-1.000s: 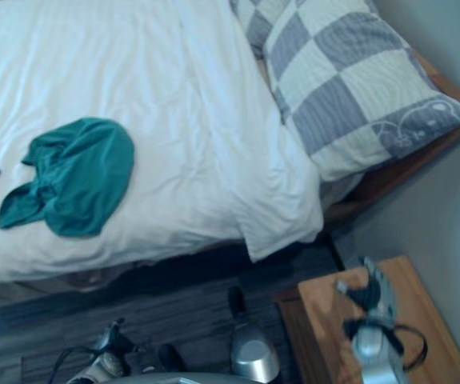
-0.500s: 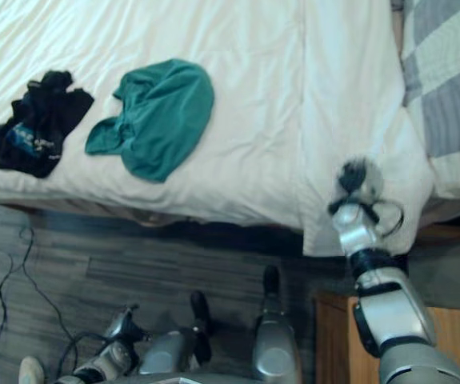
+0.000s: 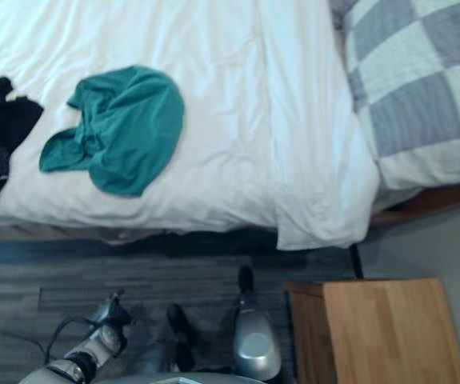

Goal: Tidy up the quilt and then pick up the clothes from the bed and put them into the laundry hamper.

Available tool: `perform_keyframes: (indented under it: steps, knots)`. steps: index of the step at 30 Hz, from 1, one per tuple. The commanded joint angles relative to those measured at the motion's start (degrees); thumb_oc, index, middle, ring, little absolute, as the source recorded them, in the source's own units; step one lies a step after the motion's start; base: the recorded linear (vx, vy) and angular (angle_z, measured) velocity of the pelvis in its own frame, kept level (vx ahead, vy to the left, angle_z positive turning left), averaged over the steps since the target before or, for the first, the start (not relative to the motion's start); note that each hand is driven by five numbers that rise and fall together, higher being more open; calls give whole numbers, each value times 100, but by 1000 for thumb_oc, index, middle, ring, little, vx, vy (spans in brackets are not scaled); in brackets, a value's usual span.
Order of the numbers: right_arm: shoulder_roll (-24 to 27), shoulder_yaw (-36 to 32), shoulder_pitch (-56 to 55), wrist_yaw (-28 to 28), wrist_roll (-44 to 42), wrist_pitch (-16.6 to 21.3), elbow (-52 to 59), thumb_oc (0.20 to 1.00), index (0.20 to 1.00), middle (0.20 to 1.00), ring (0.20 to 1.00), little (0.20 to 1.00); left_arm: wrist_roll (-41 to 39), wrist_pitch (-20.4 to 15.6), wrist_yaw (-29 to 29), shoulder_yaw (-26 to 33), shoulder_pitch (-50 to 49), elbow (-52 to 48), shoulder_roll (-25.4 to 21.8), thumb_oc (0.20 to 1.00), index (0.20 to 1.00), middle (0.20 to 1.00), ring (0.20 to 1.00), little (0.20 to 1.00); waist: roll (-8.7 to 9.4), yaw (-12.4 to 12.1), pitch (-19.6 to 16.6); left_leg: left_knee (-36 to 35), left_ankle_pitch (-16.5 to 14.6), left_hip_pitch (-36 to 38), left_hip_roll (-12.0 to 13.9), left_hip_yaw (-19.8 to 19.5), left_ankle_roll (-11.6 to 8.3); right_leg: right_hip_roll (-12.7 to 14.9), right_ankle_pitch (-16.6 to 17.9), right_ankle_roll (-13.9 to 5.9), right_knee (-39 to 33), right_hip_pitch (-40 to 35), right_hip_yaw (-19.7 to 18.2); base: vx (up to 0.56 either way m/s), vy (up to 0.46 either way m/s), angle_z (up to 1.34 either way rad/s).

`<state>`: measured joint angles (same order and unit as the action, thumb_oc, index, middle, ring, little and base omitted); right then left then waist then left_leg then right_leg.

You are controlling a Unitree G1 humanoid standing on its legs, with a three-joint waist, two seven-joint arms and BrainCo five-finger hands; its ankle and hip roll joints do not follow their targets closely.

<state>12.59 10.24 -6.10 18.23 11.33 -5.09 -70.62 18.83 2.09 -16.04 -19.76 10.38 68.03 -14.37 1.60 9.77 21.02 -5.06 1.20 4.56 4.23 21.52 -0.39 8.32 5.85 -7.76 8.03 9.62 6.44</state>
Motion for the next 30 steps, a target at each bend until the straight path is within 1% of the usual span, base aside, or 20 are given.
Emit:
perform_keyframes:
  steps: [1,2,3,5,8,9,10,12,15,18,19,21,22,23,24,26,27,28,29,30]
  knots:
    - [340,233,621,-46,230,85,232,1000,1000,1000,1000,1000,-162,-169,-38,-48,-100,-228,33,1000,1000,1000,1000,1000,36,-321,-43,1631,-621,-1106,-282,-470,-292,0,-1100,-68,-419,-832,-100,-20,-57,-6]
    - [339,233,624,-46,230,85,231,1000,1000,1000,1000,1000,-163,-169,-37,-47,-98,-228,32,1000,1000,1000,1000,1000,31,-318,-58,1647,-618,-1137,-274,-473,-293,-7,-1083,-63,-432,-816,-96,-183,15,24]
    - [506,444,1002,-88,288,79,272,1000,1000,1000,1000,1000,-630,-252,-49,40,-17,-340,165,1000,1000,1000,1000,1000,-53,-519,114,2600,-96,-1797,-156,-632,-948,62,-1065,62,-799,-1036,18,-153,37,47]
    - [591,509,1271,-127,370,0,177,1000,1000,1000,1000,1000,-671,-193,-3,84,-26,-114,243,1000,1000,1000,1000,1000,-140,-586,22,2506,67,-1815,-25,-927,-1168,193,-982,5,-954,-1062,146,-131,182,58]
    - [589,398,1285,-150,220,53,270,1000,1000,1000,1000,1000,-755,-158,17,119,-90,-12,285,1000,1000,1000,1000,1000,-95,-530,-139,2141,-225,-1492,515,-906,-882,457,-920,-130,-973,-1110,207,44,354,34]
    - [525,318,1242,-197,84,105,352,1000,1000,1000,1000,1000,-738,-112,13,209,-179,135,264,1000,1000,1000,1000,1000,-85,-435,-359,1412,22,-1118,1131,-902,-831,706,-891,-290,-913,-1046,190,134,491,21]
    - [526,322,1235,-197,83,105,355,1000,1000,1000,1000,1000,-737,-115,12,209,-185,138,265,1000,1000,1000,1000,1000,-81,-436,-342,1350,46,-1054,1127,-891,-840,705,-906,-289,-909,-1077,191,139,540,25]
    - [433,166,1102,-305,-80,129,271,1000,1000,1000,1000,1000,-628,-47,46,186,-226,378,242,1000,1000,1000,1000,1000,-185,-299,-642,534,496,-766,1867,-726,-995,1036,-980,-583,-842,-1152,338,192,650,35]
    - [356,-58,817,-439,-77,136,133,1000,1000,1000,1000,1000,-394,0,110,51,-248,388,210,1000,1000,1000,1000,1000,-192,-249,-820,268,462,-672,1792,-719,-1204,1321,-793,-724,-718,-1355,444,297,638,49]
    - [213,-100,705,-450,-74,41,15,1000,1000,1000,1000,1000,182,1,326,-397,-73,300,-6,1000,1000,1000,1000,1000,85,-143,-736,466,49,-718,1033,-619,-907,2062,897,-653,-62,-984,264,125,542,70]
    - [213,-100,705,-450,-74,41,14,1000,1000,1000,1000,1000,182,1,327,-397,-74,300,-6,1000,1000,1000,1000,1000,86,-144,-742,467,49,-723,1031,-617,-907,2064,898,-654,-61,-976,261,195,718,34]
    - [104,63,710,-431,-189,112,23,1000,1000,1000,1000,1000,355,40,485,-548,-25,239,-117,1000,1000,1000,1000,1000,46,26,-669,290,-40,-546,835,-517,-663,1054,15,-336,572,-494,-77,185,493,11]
    - [103,64,712,-430,-190,112,22,1000,1000,1000,1000,1000,356,40,487,-546,-25,238,-119,1000,1000,1000,1000,1000,40,24,-680,286,-32,-560,843,-514,-667,1046,12,-328,585,-470,-81,195,380,3]
    - [65,138,728,-430,-276,150,80,1000,1000,1000,1000,1000,357,51,552,-555,38,269,-163,1000,1000,1000,1000,1000,49,165,-634,221,-82,-424,710,-455,-602,376,-608,-218,503,-359,-135,299,459,18]
    - [45,274,813,-421,-271,195,172,1000,1000,1000,1000,1000,348,96,568,-473,82,354,-200,1000,1000,1000,1000,1000,134,238,-568,204,-313,-196,362,-349,-512,-191,-702,-183,229,-158,116,298,462,34]
    - [39,338,852,-423,-244,219,207,1000,1000,1000,1000,1000,313,98,573,-390,94,411,-199,1000,1000,1000,1000,1000,155,252,-527,302,-544,-96,171,-348,-453,-366,-712,-137,50,-96,402,286,335,9]
    - [87,422,881,-449,-168,219,285,1000,1000,1000,1000,1000,243,122,552,-222,30,482,-178,1000,1000,1000,1000,1000,184,256,-543,570,-958,135,-141,-353,-315,-499,-621,-99,9,189,991,304,313,3]
    - [90,424,881,-450,-168,218,285,1000,1000,1000,1000,1000,244,122,552,-221,29,481,-176,1000,1000,1000,1000,1000,180,263,-542,586,-970,129,-137,-359,-315,-498,-627,-100,15,189,997,551,402,-1]
    - [185,438,759,-478,-171,249,369,1000,1000,1000,1000,1000,242,65,541,-158,-83,492,-85,1000,1000,1000,1000,1000,129,326,-547,1408,-1631,273,-355,-492,-225,-498,-969,58,-66,77,1075,352,200,-6]
    - [192,439,752,-480,-172,250,374,1000,1000,1000,1000,1000,242,62,540,-159,-87,493,-79,1000,1000,1000,1000,1000,116,331,-533,1466,-1674,267,-330,-499,-230,-513,-982,64,-68,54,1085,471,266,5]
